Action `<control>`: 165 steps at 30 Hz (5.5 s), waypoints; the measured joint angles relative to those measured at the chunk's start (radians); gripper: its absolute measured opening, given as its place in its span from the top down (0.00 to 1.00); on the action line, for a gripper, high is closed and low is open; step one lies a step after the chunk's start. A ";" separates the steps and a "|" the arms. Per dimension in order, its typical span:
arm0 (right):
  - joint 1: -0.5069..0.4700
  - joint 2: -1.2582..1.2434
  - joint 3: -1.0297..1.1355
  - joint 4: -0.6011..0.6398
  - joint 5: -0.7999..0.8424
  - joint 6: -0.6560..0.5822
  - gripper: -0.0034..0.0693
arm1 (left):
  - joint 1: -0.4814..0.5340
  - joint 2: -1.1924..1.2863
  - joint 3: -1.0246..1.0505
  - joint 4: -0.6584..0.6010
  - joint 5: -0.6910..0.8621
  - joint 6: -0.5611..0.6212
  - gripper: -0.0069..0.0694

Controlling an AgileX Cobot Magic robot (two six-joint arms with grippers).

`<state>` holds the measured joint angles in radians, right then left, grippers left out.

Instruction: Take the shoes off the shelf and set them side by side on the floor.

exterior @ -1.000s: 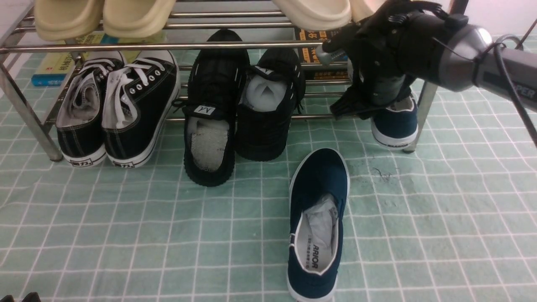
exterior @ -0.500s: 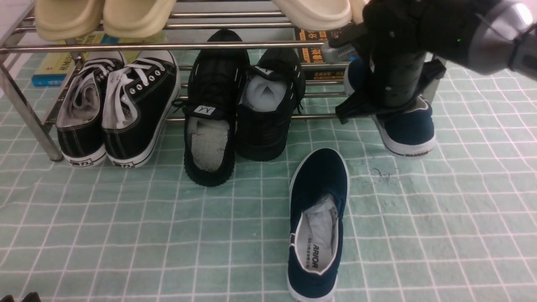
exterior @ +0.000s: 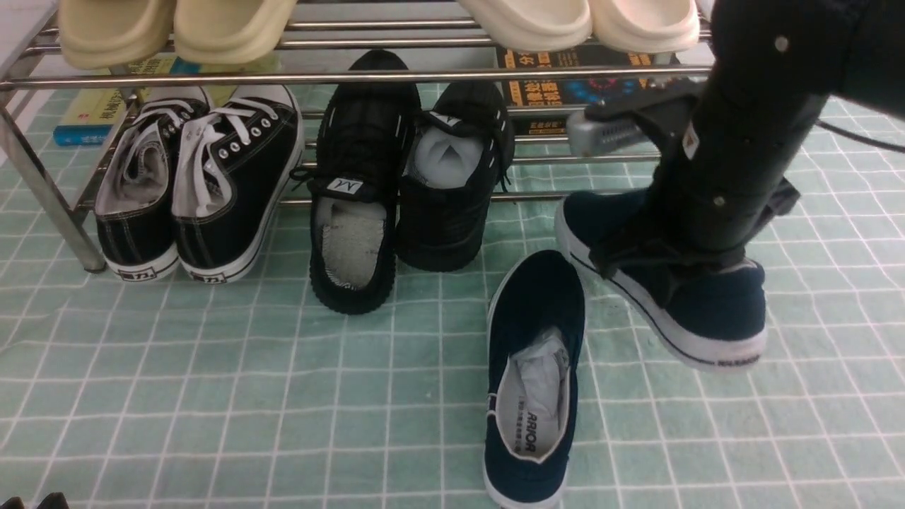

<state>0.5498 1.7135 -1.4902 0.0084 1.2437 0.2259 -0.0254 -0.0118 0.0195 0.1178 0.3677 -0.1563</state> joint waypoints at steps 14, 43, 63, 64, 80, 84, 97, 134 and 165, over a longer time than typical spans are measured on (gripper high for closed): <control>0.000 -0.007 0.198 0.011 -0.172 0.157 0.93 | 0.000 0.000 0.000 0.000 0.000 0.000 0.59; 0.000 -0.008 0.198 0.244 -0.044 0.053 0.51 | 0.000 0.000 0.000 0.001 0.000 0.000 0.59; 0.000 -0.647 0.265 0.132 -0.007 -0.189 0.97 | 0.000 0.000 0.000 0.001 0.000 0.000 0.59; 0.000 -0.657 0.280 0.129 -0.007 -0.190 0.97 | 0.000 0.000 0.000 0.001 0.000 0.000 0.59; 0.000 -1.074 1.132 0.006 -1.225 -0.191 0.97 | 0.000 0.000 0.000 0.001 0.000 0.000 0.59; 0.000 -1.074 1.143 0.006 -1.278 -0.191 0.97 | 0.000 0.000 0.000 0.001 0.000 0.000 0.59; 0.000 -1.074 1.144 0.003 -1.285 -0.191 0.97 | 0.000 0.000 0.000 0.001 0.000 0.000 0.59; -0.563 -1.724 1.502 0.010 -0.848 -0.176 0.93 | 0.000 0.000 0.000 0.003 0.000 0.000 0.59; -0.566 -1.724 1.502 0.011 -0.848 -0.168 0.91 | 0.000 0.000 0.000 0.004 0.000 0.000 0.59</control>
<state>-0.0164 -0.0103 0.0114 0.0193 0.3959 0.0577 -0.0254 -0.0118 0.0195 0.1215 0.3677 -0.1563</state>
